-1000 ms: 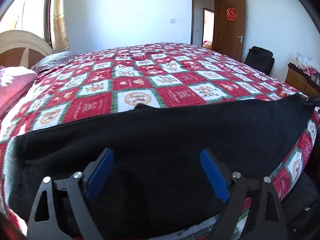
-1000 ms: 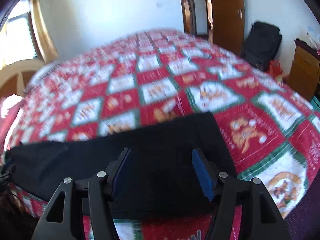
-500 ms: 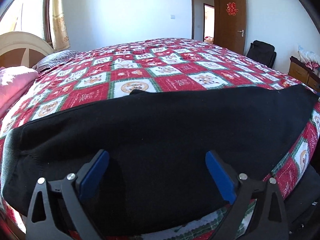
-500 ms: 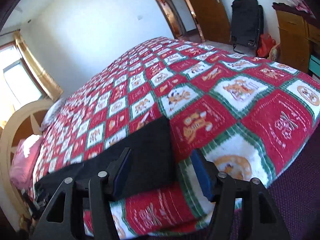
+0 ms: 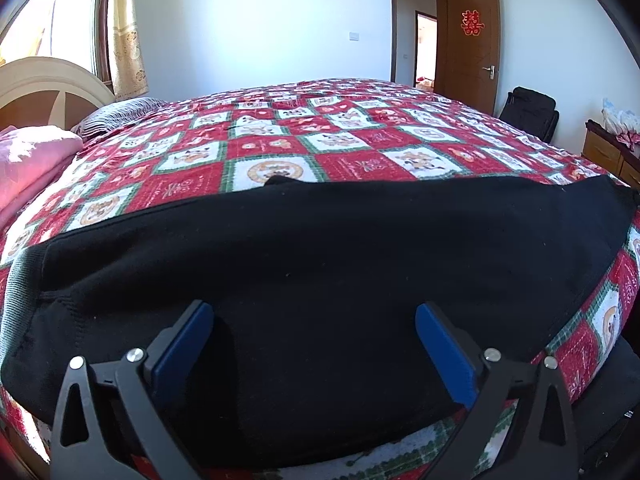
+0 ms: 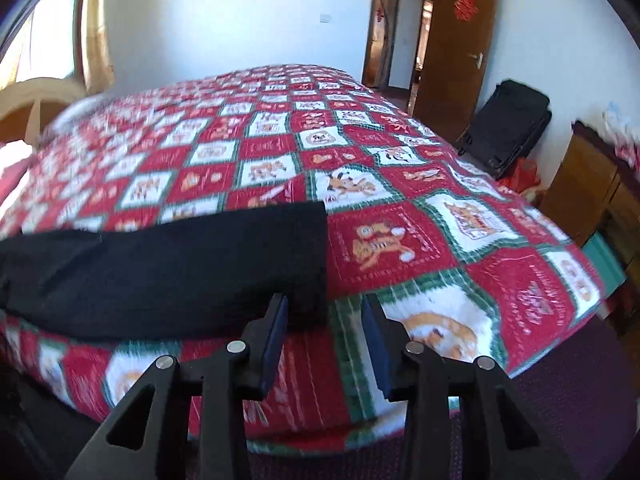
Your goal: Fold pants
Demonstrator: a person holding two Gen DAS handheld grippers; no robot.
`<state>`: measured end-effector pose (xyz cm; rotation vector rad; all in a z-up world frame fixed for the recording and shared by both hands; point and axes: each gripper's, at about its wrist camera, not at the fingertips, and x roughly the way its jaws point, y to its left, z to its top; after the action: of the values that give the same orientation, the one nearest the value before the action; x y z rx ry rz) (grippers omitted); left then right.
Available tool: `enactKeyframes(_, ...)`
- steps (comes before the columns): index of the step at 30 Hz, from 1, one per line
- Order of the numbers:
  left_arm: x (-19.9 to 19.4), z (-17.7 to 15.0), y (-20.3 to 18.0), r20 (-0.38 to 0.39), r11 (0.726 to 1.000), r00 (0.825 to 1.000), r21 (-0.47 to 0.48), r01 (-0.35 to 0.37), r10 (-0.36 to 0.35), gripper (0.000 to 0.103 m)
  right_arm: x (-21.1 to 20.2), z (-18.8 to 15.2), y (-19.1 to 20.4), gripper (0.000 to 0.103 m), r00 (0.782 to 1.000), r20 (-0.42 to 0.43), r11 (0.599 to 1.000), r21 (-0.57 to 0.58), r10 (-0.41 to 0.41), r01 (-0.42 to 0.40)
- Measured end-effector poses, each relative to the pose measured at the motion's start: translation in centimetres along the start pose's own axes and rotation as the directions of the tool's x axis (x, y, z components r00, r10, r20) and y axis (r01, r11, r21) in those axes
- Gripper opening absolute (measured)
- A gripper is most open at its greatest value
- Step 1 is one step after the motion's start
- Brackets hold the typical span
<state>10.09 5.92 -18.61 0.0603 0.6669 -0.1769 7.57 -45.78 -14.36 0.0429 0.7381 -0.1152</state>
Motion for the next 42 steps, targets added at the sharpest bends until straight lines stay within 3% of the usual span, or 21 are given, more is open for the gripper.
enactKeyframes(4,0.0,0.0,0.0,0.005,1.000,1.000,0.000,0.000,0.000,0.103,0.5,0.8,-1.5,0.040,0.999,-0.012,0.994,0.103,0.031,-0.029)
enactKeyframes(8,-0.2,0.1,0.0,-0.003,1.000,1.000,-0.003,0.003,-0.003,0.103,-0.6,0.6,-3.1,0.040,0.993,-0.016,0.976,0.187,0.115,-0.110)
enactKeyframes(11,-0.2,0.2,-0.1,-0.008,1.000,1.000,-0.005,0.001,-0.002,0.103,-1.2,0.7,-5.0,0.040,0.989,0.005,0.948,0.287,0.145,-0.140)
enactKeyframes(21,-0.5,0.6,-0.8,-0.001,1.000,1.000,0.003,0.011,-0.011,0.103,1.8,0.4,-4.3,0.040,0.941,0.009,0.853,0.420,0.337,-0.309)
enactKeyframes(23,-0.2,0.4,-0.6,-0.014,1.000,1.000,-0.005,0.012,-0.012,0.103,2.2,0.6,-3.9,0.040,0.947,-0.002,0.865,0.407,0.322,-0.293)
enactKeyframes(25,-0.3,0.3,-0.6,-0.012,1.000,1.000,-0.004,0.008,-0.008,0.103,2.1,0.8,-3.1,0.028,0.952,-0.028,0.888,0.371,0.304,-0.273)
enactKeyframes(26,-0.3,0.3,-0.6,-0.012,1.000,1.000,-0.001,0.006,-0.006,0.103,2.1,0.7,-2.8,0.017,0.951,-0.039,0.892,0.360,0.306,-0.272)
enactKeyframes(27,-0.3,0.3,-0.6,-0.012,1.000,1.000,-0.001,0.005,-0.005,0.103,2.0,0.6,-2.6,0.014,0.955,-0.041,0.899,0.349,0.295,-0.263)
enactKeyframes(31,-0.3,0.3,-0.2,-0.007,1.000,1.000,-0.005,-0.008,0.008,0.103,0.5,1.0,-2.7,0.011,0.972,0.004,0.921,0.319,0.234,-0.223)
enactKeyframes(34,-0.1,0.0,0.2,-0.002,1.000,1.000,-0.007,-0.014,0.014,0.103,1.6,0.6,-2.7,0.010,0.986,-0.057,0.948,0.289,0.158,-0.135)
enactKeyframes(37,-0.1,0.1,0.1,-0.004,1.000,1.000,0.000,-0.017,0.017,0.103,1.9,0.7,-2.9,0.011,0.981,-0.058,0.949,0.270,0.184,-0.162)
enactKeyframes(38,-0.2,0.1,0.1,-0.004,1.000,1.000,-0.001,-0.017,0.017,0.103,1.4,0.9,-2.8,0.011,0.980,-0.059,0.953,0.249,0.191,-0.171)
enactKeyframes(40,-0.2,0.1,0.2,-0.003,1.000,1.000,-0.006,-0.015,0.015,0.103,0.6,1.2,-3.1,0.024,0.981,-0.039,0.951,0.253,0.191,-0.175)
enactKeyframes(42,-0.1,0.1,0.1,-0.002,1.000,1.000,-0.005,-0.020,0.020,0.103,0.2,1.6,-3.7,0.054,0.980,0.002,0.938,0.288,0.200,-0.192)
